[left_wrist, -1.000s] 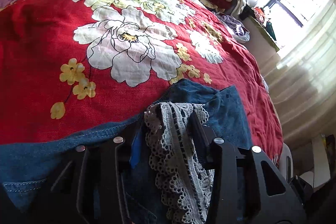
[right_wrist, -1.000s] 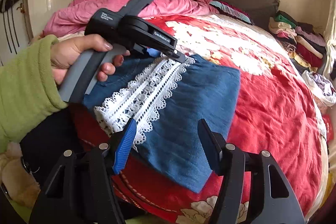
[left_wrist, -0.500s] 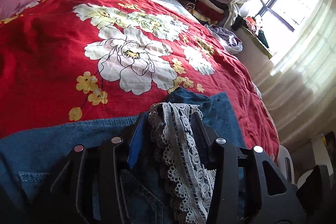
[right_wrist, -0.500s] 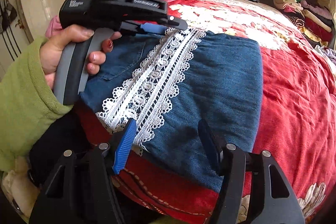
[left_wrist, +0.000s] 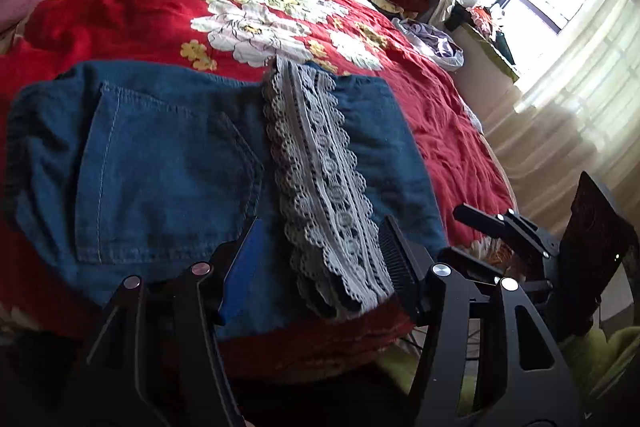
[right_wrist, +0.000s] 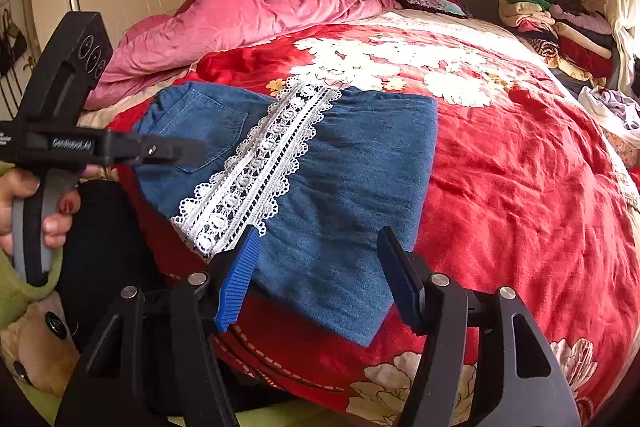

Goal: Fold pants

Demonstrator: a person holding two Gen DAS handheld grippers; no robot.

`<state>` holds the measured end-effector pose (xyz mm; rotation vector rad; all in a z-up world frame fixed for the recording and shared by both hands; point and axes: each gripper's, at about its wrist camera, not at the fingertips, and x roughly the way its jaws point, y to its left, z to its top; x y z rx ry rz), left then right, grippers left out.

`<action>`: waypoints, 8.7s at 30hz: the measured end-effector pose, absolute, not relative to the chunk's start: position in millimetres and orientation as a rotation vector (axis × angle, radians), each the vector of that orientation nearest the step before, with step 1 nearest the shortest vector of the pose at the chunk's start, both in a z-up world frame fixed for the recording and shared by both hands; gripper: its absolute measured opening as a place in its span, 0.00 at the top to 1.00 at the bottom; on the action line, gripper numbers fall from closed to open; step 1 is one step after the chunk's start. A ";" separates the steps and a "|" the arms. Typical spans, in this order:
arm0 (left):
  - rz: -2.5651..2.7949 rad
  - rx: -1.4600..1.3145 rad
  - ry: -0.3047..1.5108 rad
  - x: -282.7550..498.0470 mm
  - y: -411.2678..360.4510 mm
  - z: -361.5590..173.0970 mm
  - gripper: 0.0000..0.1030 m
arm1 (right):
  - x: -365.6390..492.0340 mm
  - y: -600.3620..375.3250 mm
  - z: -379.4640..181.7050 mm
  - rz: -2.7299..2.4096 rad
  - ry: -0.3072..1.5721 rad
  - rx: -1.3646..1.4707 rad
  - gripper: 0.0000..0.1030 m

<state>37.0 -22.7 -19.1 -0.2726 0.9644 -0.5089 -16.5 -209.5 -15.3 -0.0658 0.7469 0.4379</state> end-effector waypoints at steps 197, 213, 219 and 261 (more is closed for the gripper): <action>-0.381 -0.164 0.944 34.6 -28.8 8.0 0.24 | -9.8 -233.2 19.1 0.583 0.690 -0.118 0.19; -0.439 -0.185 0.971 71.9 -21.2 11.1 0.71 | -16.8 -138.6 -6.4 0.826 0.670 -0.419 0.54; -0.471 -0.113 1.025 101.8 -54.3 -9.6 0.71 | -2.2 -120.9 -21.4 0.822 0.653 -0.550 0.58; -0.436 -0.087 0.971 56.8 -41.8 -24.5 0.50 | 94.2 -211.7 30.3 0.611 0.716 -0.174 0.56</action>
